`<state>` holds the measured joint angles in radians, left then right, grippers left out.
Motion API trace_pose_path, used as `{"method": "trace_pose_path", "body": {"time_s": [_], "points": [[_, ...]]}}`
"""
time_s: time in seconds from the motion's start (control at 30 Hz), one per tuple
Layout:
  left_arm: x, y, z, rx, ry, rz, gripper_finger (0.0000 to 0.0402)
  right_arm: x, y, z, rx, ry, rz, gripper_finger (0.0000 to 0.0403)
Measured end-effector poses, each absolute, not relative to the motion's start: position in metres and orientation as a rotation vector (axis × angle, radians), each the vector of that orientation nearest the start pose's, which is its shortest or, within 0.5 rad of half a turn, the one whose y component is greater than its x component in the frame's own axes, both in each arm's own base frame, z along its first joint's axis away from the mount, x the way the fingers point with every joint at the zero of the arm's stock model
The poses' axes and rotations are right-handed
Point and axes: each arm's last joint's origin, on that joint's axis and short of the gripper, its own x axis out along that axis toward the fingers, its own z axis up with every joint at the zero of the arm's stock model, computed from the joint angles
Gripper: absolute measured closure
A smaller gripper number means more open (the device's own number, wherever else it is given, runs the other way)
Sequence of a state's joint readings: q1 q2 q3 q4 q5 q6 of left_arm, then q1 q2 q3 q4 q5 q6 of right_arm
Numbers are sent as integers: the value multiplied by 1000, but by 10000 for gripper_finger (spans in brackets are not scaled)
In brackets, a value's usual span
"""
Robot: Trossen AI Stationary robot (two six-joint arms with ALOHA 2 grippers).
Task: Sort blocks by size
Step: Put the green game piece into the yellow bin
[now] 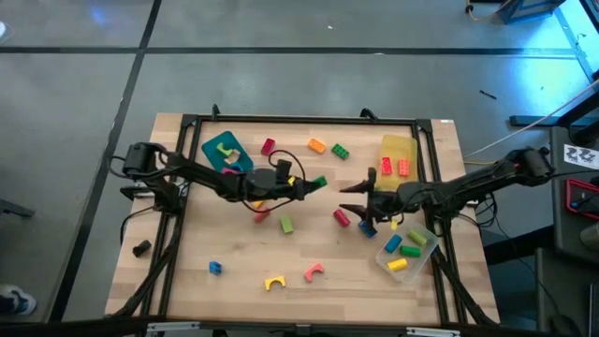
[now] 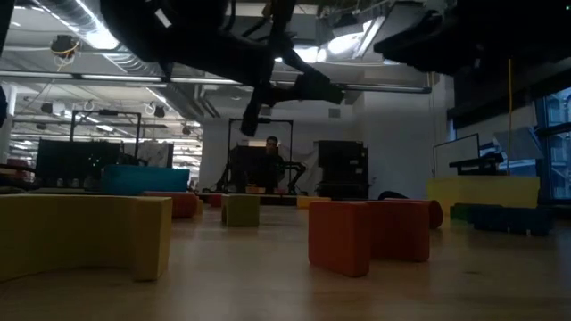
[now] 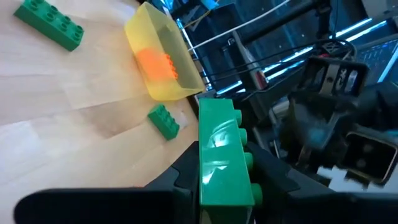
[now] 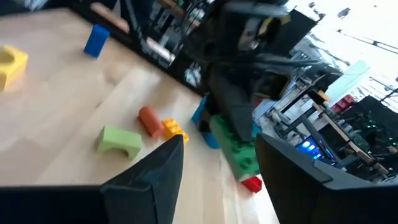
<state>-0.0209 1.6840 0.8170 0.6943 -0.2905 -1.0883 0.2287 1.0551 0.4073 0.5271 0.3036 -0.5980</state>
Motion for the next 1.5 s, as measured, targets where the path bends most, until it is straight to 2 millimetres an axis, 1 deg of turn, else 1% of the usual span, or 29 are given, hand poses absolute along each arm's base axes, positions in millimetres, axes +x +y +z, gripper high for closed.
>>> {"method": "trace_pose_path", "body": {"time_s": [0.2,0.3,0.47,0.67,0.8,0.9,1.0,1.1,1.4,1.5], "points": [[353,2,204,-1003,12,334,322,231,45,218,-684,189,-21,200],[354,0,203,-976,38,339,321,241,46,221,-719,211,-63,200],[354,-4,202,-967,60,338,322,254,46,224,-755,304,-134,200],[353,-6,200,-947,81,340,322,267,49,227,-790,378,-107,200],[353,-7,198,-941,101,345,321,273,50,230,-803,417,-95,200],[353,-9,198,-934,108,341,320,278,47,232,-807,445,-95,200],[352,-12,197,-928,120,336,321,282,40,229,-815,508,-102,200],[352,-14,197,-924,121,332,322,284,35,224,-812,548,-74,200],[352,-15,197,-898,129,326,322,288,34,220,-807,554,-55,201],[352,-15,197,-895,132,327,315,288,35,220,-803,549,-39,209]]}}
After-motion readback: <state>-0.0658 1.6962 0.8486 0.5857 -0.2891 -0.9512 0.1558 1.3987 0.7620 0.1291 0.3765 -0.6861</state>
